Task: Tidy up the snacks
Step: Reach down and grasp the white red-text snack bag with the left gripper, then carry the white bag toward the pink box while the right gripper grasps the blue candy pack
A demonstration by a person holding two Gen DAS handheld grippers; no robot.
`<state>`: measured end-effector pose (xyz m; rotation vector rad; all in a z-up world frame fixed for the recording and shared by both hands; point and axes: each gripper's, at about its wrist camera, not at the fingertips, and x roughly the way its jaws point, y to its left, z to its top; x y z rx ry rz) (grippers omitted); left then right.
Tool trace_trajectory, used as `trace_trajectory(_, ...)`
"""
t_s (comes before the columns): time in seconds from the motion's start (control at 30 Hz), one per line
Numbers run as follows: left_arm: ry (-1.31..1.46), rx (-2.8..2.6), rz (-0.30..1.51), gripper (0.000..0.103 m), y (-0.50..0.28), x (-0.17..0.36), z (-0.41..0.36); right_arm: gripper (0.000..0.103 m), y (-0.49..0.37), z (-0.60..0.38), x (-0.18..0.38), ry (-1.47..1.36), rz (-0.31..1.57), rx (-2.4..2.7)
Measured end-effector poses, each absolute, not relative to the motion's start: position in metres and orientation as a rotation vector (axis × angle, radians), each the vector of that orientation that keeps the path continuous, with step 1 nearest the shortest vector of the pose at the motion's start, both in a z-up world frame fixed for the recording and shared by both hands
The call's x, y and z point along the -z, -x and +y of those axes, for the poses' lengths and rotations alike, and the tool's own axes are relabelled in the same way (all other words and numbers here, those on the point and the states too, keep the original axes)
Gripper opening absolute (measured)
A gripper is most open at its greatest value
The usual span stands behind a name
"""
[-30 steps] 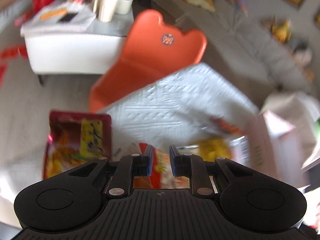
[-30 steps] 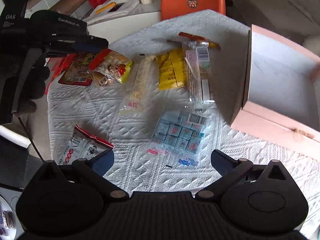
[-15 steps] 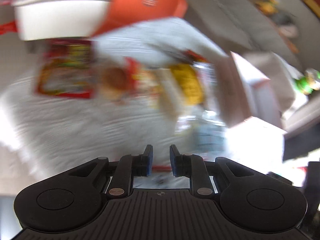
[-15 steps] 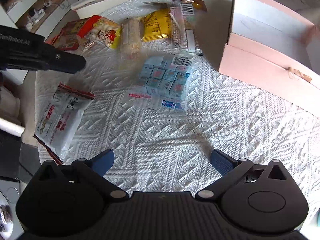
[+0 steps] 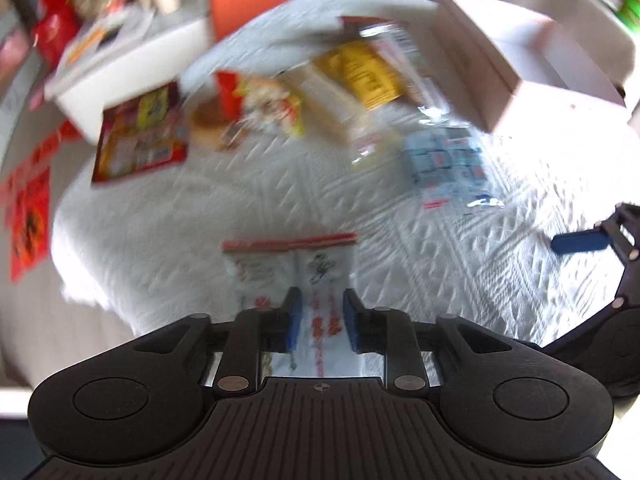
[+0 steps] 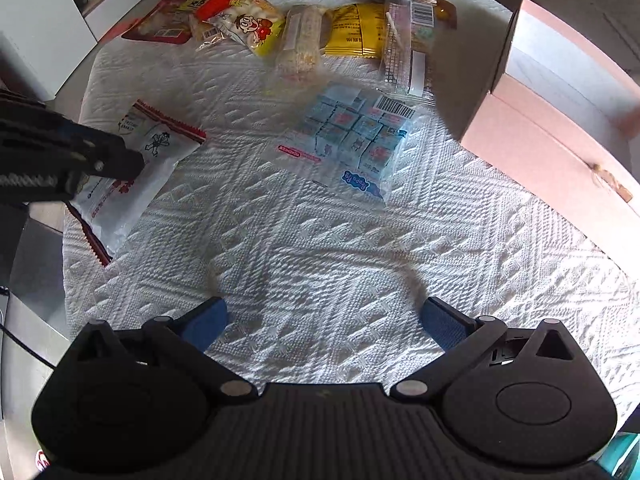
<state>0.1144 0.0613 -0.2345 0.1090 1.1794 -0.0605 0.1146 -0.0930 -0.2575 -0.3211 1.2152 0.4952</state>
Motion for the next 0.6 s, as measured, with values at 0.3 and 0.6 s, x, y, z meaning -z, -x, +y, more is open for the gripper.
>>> trace_trajectory(0.3, -0.066, 0.227, 1.195, 0.090, -0.106, 0.237, 0.056, 0.103, -0.103, -0.102, 0.259, 0.376, 1.159, -0.587)
trace_trajectory(0.6, 0.039, 0.010, 1.259, 0.083, -0.110, 0.253, 0.092, 0.103, -0.097, -0.104, 0.258, 0.367, 1.133, -0.578)
